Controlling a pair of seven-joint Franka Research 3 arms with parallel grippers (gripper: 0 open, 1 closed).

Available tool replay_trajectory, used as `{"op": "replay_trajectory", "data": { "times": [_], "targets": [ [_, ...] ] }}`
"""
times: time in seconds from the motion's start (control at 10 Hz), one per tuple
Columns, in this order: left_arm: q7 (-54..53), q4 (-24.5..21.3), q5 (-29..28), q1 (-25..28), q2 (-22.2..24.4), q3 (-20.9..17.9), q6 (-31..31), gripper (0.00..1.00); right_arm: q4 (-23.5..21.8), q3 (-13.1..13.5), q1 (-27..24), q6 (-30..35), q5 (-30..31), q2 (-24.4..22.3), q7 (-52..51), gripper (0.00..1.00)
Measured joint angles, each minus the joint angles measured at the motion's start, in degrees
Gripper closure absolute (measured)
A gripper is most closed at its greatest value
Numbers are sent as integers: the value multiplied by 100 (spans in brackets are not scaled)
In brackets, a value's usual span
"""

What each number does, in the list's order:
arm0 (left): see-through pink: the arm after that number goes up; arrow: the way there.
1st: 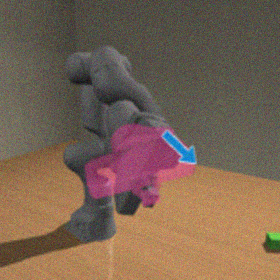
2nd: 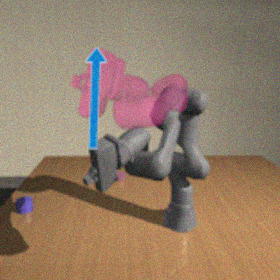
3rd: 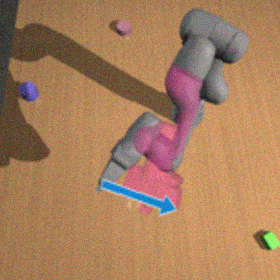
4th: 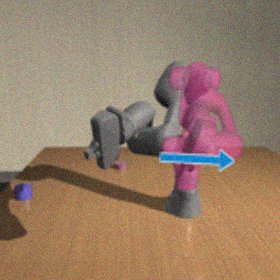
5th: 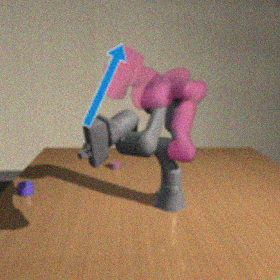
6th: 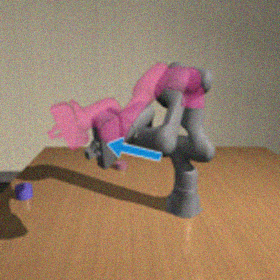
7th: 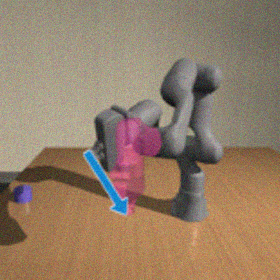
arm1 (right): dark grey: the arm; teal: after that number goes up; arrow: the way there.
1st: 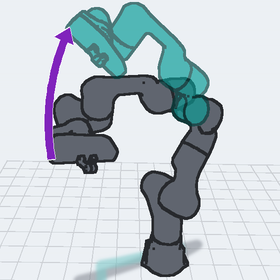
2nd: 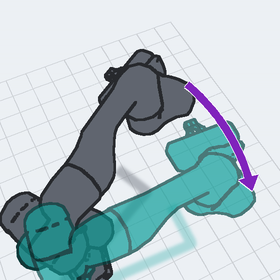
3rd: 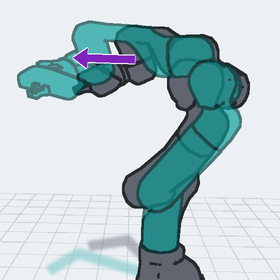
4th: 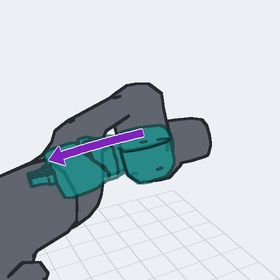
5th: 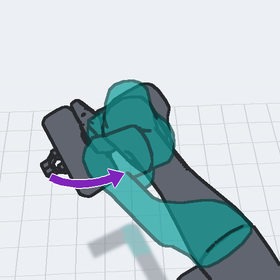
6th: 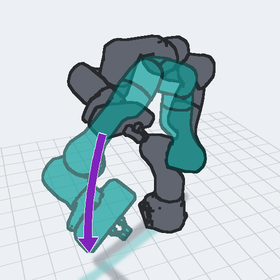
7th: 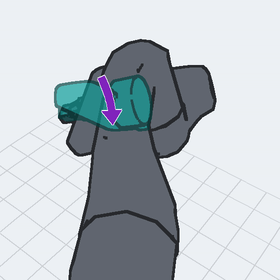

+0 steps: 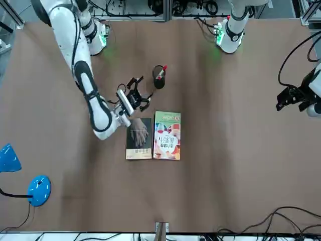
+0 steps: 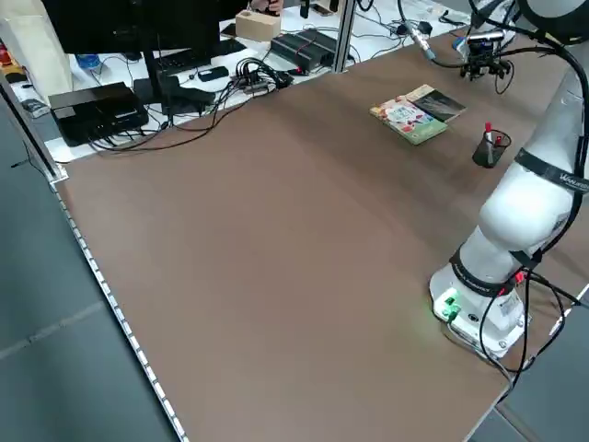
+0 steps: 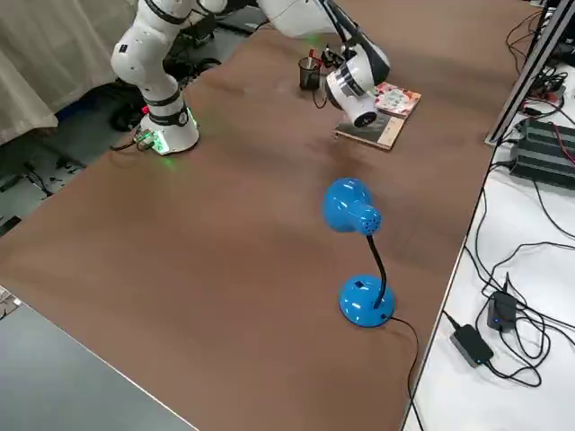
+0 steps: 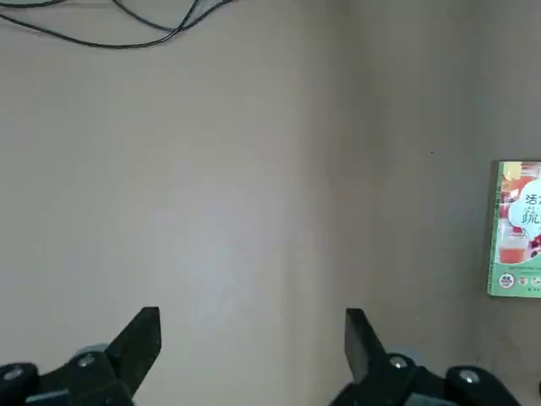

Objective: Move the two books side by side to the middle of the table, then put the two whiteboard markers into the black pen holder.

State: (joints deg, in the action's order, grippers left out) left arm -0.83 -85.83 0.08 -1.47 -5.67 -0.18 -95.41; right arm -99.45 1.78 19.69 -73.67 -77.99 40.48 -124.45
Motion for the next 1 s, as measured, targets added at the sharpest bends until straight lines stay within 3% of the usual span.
{"op": "replay_trajectory", "data": {
  "times": [0.3, 0.6, 0.8, 1.0],
  "targets": [
    [1, 3, 5, -3, 13, 0, 12, 4, 593, 17, -625, 95, 523, -5, 1376, 0],
    [7, 3, 18, -8, 49, 0, 55, 4, 1239, 73, -1251, 106, 1579, -136, 3206, 0],
    [27, 4, 21, -13, 57, 0, 59, 4, 1419, 518, -1415, 8, 2442, -759, 4809, 0],
    [50, 7, 22, -21, 70, 1, 60, 4, 1444, 855, -1437, -582, 3726, -1534, 6269, 0]
  ]
}}
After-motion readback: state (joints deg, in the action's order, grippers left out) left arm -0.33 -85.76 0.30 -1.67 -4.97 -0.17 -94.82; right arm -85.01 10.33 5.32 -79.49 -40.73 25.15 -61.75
